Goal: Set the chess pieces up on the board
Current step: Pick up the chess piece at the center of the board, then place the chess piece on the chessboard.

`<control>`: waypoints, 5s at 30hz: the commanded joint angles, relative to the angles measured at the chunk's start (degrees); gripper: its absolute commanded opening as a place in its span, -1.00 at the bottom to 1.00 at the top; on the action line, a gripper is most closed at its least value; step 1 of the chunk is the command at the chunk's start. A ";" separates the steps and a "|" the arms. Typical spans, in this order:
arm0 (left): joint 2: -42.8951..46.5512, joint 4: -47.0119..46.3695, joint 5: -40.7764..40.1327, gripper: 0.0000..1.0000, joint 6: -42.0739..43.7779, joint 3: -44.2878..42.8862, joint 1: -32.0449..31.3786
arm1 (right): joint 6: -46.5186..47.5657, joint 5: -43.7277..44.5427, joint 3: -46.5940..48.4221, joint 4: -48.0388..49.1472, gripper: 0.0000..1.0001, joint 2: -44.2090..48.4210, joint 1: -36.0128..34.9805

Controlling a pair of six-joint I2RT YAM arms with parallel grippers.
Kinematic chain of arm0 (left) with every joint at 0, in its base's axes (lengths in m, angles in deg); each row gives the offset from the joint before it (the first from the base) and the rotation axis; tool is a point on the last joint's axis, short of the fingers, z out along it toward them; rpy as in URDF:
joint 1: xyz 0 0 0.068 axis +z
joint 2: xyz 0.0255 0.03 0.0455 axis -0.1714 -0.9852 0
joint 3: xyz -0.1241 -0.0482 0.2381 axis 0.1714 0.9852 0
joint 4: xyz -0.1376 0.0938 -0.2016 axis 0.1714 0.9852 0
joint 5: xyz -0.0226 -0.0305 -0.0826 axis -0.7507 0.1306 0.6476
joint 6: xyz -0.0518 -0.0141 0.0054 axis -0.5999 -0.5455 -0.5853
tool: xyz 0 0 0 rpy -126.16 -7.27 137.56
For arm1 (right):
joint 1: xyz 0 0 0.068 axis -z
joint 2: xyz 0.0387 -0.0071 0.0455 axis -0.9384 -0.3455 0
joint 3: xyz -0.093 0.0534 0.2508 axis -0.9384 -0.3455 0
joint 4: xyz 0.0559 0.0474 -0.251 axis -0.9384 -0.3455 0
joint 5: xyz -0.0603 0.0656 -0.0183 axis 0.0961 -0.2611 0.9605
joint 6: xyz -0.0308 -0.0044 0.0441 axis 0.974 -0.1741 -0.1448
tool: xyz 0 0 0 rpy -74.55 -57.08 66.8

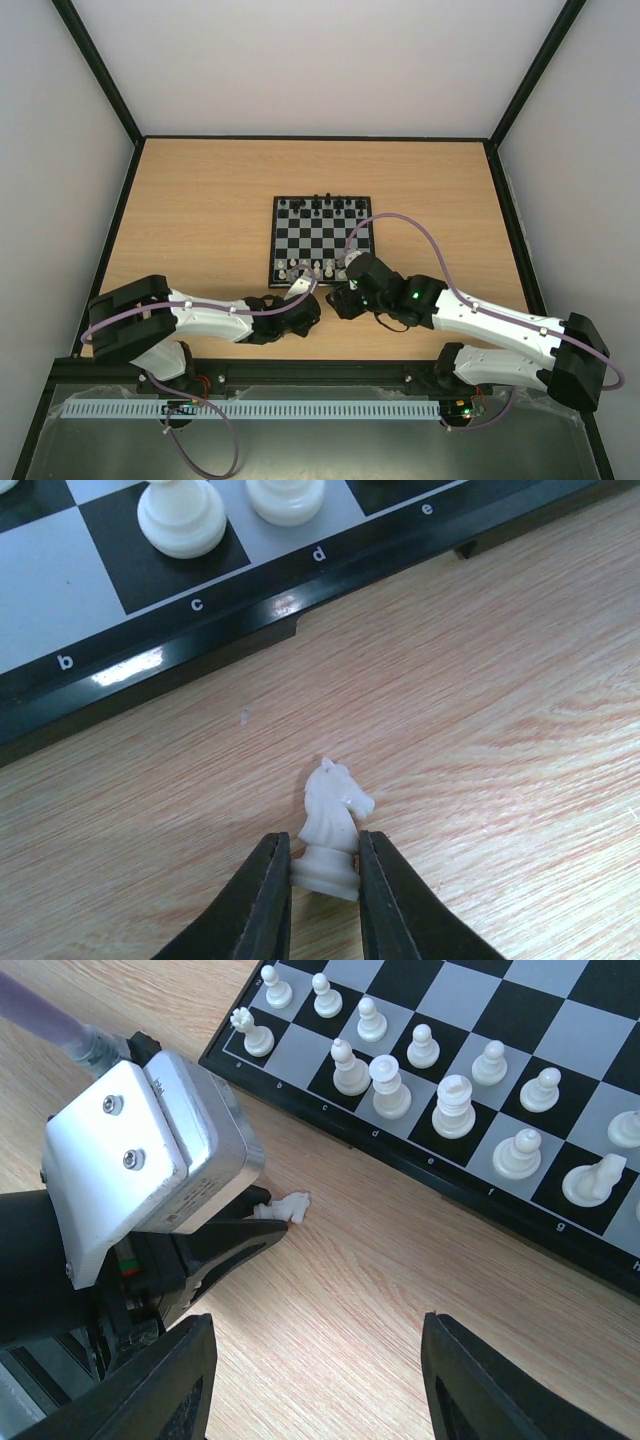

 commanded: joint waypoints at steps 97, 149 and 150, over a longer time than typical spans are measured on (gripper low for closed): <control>44.47 14.11 11.66 -0.71 4.46 5.92 -3.70 | -26.36 -67.86 -1.26 37.16 -0.60 -22.97 14.46; 54.45 33.18 -18.57 0.98 -9.79 -3.45 6.98 | 5.24 -0.02 29.71 -17.57 -0.94 -28.05 5.31; 54.66 32.97 -18.11 0.98 -9.35 -3.44 7.40 | 5.33 0.76 30.83 -18.11 -0.94 -29.71 4.54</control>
